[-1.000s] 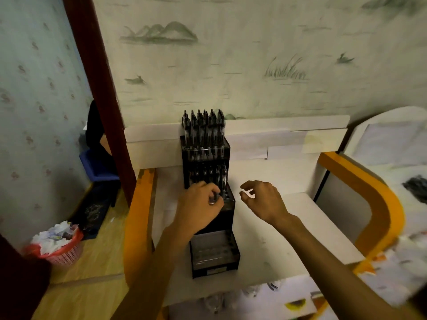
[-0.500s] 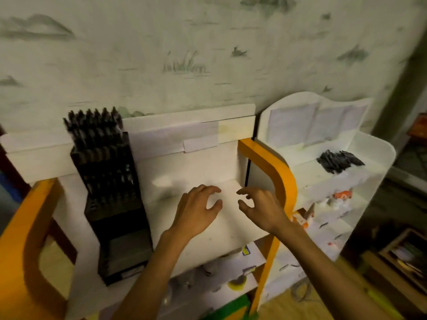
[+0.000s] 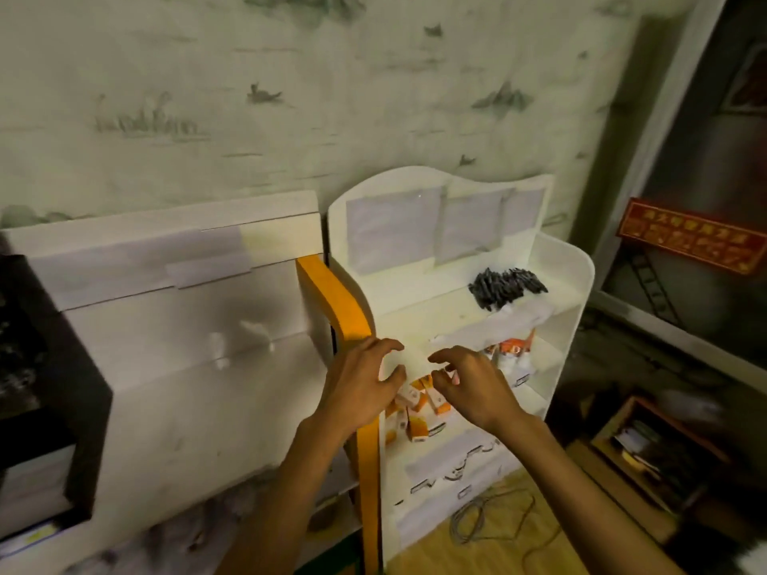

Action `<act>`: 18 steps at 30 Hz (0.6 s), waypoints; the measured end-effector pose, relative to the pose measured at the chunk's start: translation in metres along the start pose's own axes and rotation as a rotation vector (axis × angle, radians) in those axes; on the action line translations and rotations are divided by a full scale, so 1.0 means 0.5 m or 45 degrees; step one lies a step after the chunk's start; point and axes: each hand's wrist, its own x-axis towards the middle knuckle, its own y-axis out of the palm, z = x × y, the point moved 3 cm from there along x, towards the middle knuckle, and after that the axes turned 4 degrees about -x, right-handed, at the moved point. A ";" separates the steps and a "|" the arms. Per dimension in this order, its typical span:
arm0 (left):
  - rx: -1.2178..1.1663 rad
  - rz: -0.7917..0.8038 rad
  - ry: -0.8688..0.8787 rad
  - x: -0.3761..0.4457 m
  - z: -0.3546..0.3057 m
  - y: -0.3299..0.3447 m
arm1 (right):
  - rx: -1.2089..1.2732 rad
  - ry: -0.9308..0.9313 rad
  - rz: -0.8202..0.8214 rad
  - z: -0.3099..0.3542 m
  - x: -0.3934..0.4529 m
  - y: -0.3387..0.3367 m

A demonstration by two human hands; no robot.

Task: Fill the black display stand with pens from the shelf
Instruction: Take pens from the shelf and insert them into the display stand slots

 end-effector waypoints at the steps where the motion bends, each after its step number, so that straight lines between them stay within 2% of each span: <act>1: -0.008 0.008 -0.002 0.014 -0.016 0.019 | -0.007 0.011 -0.005 -0.027 0.002 -0.007; 8: 0.061 0.129 -0.010 0.148 -0.081 0.164 | -0.043 0.071 -0.007 -0.215 0.065 -0.023; 13: 0.126 0.130 -0.002 0.277 -0.086 0.271 | -0.028 0.083 0.001 -0.344 0.162 -0.020; 18: 0.085 0.129 -0.085 0.410 -0.076 0.365 | -0.036 0.114 0.056 -0.469 0.276 -0.021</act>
